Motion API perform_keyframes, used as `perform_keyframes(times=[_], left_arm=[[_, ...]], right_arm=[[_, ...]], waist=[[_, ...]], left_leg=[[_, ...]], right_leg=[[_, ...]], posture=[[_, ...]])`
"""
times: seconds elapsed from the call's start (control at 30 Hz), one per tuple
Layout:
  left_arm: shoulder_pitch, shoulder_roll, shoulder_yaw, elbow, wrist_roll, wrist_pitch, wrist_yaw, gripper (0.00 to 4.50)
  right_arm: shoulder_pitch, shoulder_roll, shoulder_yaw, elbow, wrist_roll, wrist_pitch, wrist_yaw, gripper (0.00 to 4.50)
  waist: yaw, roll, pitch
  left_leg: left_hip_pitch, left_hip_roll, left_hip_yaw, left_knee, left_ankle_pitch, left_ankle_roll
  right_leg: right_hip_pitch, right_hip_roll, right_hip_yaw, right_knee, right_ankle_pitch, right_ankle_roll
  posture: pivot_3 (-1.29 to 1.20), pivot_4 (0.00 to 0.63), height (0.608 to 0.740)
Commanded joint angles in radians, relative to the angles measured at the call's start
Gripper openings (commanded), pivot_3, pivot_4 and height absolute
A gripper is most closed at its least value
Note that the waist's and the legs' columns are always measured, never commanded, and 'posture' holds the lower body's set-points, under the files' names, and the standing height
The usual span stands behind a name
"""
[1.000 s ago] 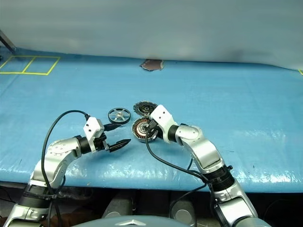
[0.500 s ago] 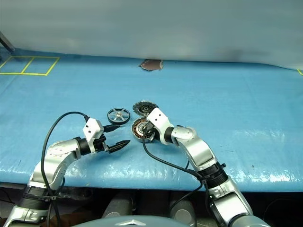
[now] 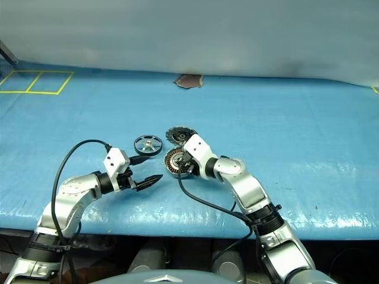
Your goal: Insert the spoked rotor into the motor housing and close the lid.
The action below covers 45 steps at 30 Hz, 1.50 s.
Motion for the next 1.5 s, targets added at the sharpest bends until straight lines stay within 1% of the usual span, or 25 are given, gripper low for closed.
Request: perform_keyframes(times=[0.03, 0.07, 0.17, 0.2, 0.23, 0.33, 0.63, 0.83, 1.07, 1.5], left_arm=[[-0.014, 0.000, 0.005, -0.019, 0.001, -0.023, -0.001, 4.50], [-0.014, -0.001, 0.004, -0.018, 0.002, -0.023, -0.001, 4.50], [-0.015, -0.002, 0.003, -0.018, 0.003, -0.023, -0.001, 4.50], [-0.015, -0.002, 0.003, -0.017, 0.003, -0.023, -0.001, 4.50], [-0.014, -0.003, 0.003, -0.018, 0.004, -0.023, 0.000, 4.50], [-0.011, -0.002, 0.004, -0.018, 0.007, -0.025, 0.002, 4.50], [0.005, 0.001, 0.012, -0.028, 0.007, -0.024, 0.010, 4.50], [0.006, 0.003, 0.013, -0.029, 0.003, -0.019, 0.015, 4.50], [0.001, 0.004, 0.012, -0.023, 0.004, -0.018, 0.015, 4.50], [-0.003, 0.003, 0.010, -0.021, 0.005, -0.017, 0.017, 4.50]], right_arm=[[0.000, 0.013, -0.029, -0.036, 0.019, -0.012, -0.001, 2.01], [0.001, 0.018, -0.034, -0.038, 0.024, -0.012, -0.001, 2.01], [0.003, 0.026, -0.041, -0.041, 0.033, -0.009, 0.001, 1.45], [0.003, 0.027, -0.042, -0.042, 0.037, -0.007, 0.002, 1.22], [0.004, 0.028, -0.042, -0.043, 0.039, -0.005, 0.003, 0.83], [0.004, 0.030, -0.041, -0.037, 0.038, -0.006, 0.004, 0.02], [0.022, 0.038, 0.002, 0.014, 0.009, 0.007, -0.001, 0.02], [0.025, 0.041, -0.006, 0.023, -0.005, 0.020, -0.028, 0.02], [0.012, 0.049, -0.053, -0.032, 0.024, 0.006, -0.037, 0.02], [0.021, 0.055, -0.015, -0.052, 0.029, 0.016, -0.022, 0.02]], waist=[[0.000, 0.000, 0.000], [0.000, 0.000, 0.000], [0.000, 0.000, 0.000], [0.000, 0.000, 0.000], [0.000, 0.000, 0.000], [0.000, 0.000, 0.000], [-0.001, 0.000, 0.000], [-0.001, 0.000, 0.000], [-0.001, 0.000, 0.000], [-0.001, 0.000, 0.000]], left_leg=[[0.000, 0.000, 0.000, 0.000, 0.000, 0.000], [0.000, 0.000, 0.000, 0.000, 0.000, 0.000], [0.000, 0.000, 0.000, 0.000, 0.000, 0.000], [0.000, 0.000, 0.000, 0.000, 0.000, 0.000], [0.000, 0.000, 0.000, 0.000, 0.000, 0.000], [0.000, 0.000, 0.000, 0.000, 0.000, 0.000], [0.000, 0.000, 0.000, 0.000, 0.000, 0.000], [0.001, 0.000, 0.000, 0.000, 0.000, 0.000], [0.001, 0.000, 0.000, 0.000, 0.000, 0.000], [0.001, 0.000, 0.000, 0.000, 0.000, 0.000]], right_leg=[[0.000, 0.000, 0.000, 0.000, 0.000, 0.000], [0.000, 0.000, 0.000, 0.000, 0.000, 0.000], [0.000, 0.000, 0.000, 0.000, 0.000, 0.000], [0.000, 0.000, 0.000, 0.000, 0.000, 0.000], [0.000, 0.000, 0.000, 0.000, 0.000, 0.000], [0.000, 0.000, 0.000, 0.000, 0.000, 0.000], [0.000, 0.000, 0.000, 0.000, 0.000, 0.000], [0.001, 0.000, 0.000, 0.000, 0.000, -0.001], [0.001, 0.000, 0.000, 0.000, 0.000, -0.001], [0.000, 0.000, 0.000, 0.000, 0.000, 0.000]], posture=[[0.00, 0.150, 0.740], [0.00, 0.150, 0.740], [0.00, 0.150, 0.740], [0.00, 0.150, 0.740], [0.00, 0.150, 0.740], [0.00, 0.150, 0.740], [0.00, 0.150, 0.740], [0.00, 0.150, 0.740], [0.00, 0.150, 0.740], [0.00, 0.150, 0.740]])
